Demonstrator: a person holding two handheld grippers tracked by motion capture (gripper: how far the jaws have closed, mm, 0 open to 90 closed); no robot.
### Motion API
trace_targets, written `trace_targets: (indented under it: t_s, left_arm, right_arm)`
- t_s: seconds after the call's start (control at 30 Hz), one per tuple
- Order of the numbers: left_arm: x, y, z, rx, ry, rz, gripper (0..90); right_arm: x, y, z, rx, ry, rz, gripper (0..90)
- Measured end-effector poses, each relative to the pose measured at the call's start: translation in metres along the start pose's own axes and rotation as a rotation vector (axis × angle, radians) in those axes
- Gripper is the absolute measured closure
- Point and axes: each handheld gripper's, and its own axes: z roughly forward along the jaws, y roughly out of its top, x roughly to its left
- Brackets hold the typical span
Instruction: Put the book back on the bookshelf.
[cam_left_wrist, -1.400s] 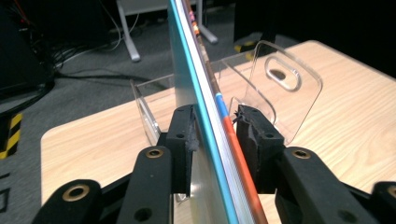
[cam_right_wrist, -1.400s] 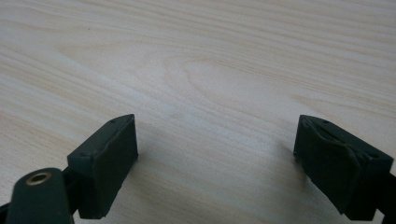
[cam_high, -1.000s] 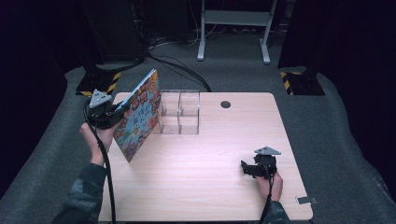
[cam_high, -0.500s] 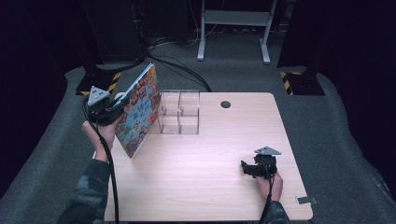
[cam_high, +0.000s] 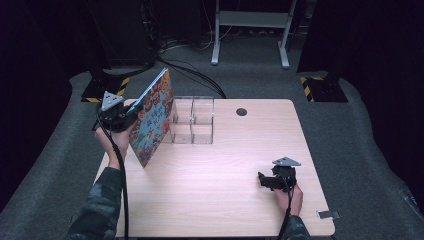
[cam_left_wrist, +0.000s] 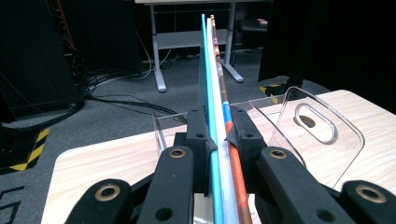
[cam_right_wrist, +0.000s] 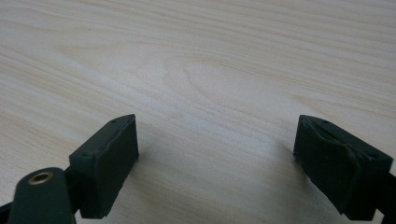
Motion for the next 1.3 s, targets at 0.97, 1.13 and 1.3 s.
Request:
trace_targets:
  t_s: [0.97, 1.13, 1.3]
  left_arm:
    - [0.008, -0.001, -0.052, 0.052, -0.047, 0.016, 32.8]
    - [0.008, -0.012, -0.064, 0.079, -0.058, 0.012, 23.8]
    - [0.007, -0.028, -0.076, 0.114, -0.072, 0.021, 18.3]
  right_arm:
    - [0.001, 0.000, 0.000, -0.003, -0.006, 0.004, 13.1]
    - [0.001, 0.000, 0.000, -0.001, -0.006, 0.001, 13.0]
    - [0.001, 0.000, 0.001, -0.004, -0.008, 0.005, 13.0]
